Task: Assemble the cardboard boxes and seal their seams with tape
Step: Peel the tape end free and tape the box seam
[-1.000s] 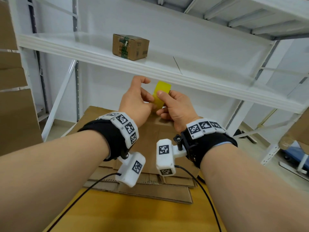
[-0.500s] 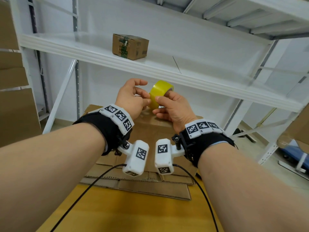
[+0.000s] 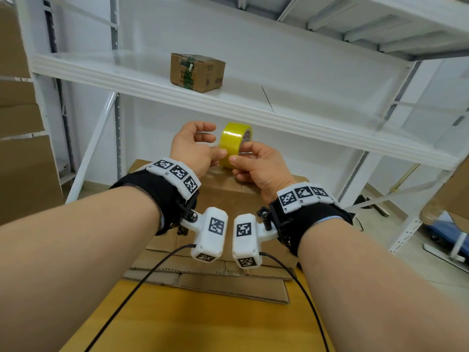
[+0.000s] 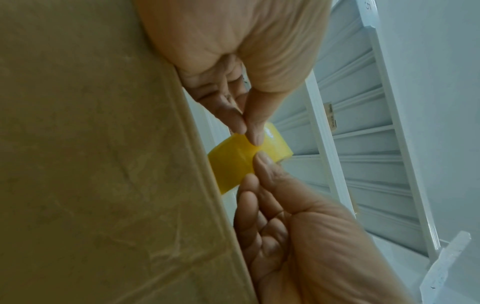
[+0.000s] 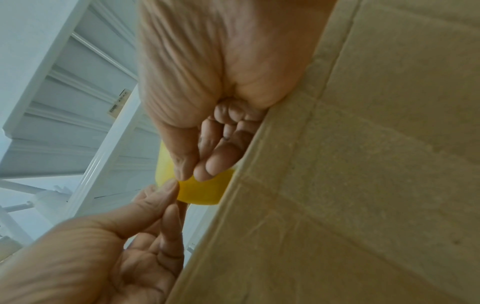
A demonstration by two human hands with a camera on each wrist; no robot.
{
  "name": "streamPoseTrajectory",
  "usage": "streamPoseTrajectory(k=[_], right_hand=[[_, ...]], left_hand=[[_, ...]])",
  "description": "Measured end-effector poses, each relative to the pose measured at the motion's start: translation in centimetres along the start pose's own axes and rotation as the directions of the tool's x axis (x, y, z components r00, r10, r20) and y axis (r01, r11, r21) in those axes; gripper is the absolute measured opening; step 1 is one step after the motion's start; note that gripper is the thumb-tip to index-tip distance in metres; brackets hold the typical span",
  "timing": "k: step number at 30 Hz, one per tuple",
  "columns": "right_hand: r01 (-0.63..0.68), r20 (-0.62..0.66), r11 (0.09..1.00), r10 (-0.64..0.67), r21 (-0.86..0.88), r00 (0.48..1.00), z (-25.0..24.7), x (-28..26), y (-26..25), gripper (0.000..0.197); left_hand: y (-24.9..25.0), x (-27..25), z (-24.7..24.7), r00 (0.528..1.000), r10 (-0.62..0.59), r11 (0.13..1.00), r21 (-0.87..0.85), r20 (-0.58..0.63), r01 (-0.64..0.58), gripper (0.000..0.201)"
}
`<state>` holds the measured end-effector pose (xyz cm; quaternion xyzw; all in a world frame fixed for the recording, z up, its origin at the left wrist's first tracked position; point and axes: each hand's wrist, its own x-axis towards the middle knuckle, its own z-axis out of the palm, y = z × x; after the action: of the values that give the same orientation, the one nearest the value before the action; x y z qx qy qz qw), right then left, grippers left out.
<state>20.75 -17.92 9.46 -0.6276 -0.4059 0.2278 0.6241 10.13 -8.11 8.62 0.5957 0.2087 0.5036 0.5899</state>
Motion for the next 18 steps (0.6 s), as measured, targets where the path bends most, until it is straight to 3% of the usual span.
streamPoseTrajectory(k=[7,11,14,18], right_hand=[[-0.02,0.013,1.0,0.02,0.002,1.0,-0.15,0.07,0.04,0.016],[-0.013,0.01,0.999,0.014,-0.032,1.0,-0.07,0.05,-0.13,0.017],[-0.031,0.01,1.0,0.031,-0.005,0.999,0.11,-0.14,-0.35,0.008],[-0.001,-0.039,0.999,-0.001,-0.038,0.999,0.54,-0.27,-0.34,0.033]], left_hand=[[0.31,0.09,-0.29,0.994,-0.06,0.998,-0.005,0.096,0.061,0.049],[0.67,0.4,-0.34,0.977,-0.138,0.989,-0.035,0.165,0.146,0.022],[0.3,0.31,-0.33,0.984,-0.114,0.993,-0.007,0.136,0.116,0.008],[0.27,0.33,-0.47,0.981,-0.12,0.992,-0.021,0.152,0.124,0.007]])
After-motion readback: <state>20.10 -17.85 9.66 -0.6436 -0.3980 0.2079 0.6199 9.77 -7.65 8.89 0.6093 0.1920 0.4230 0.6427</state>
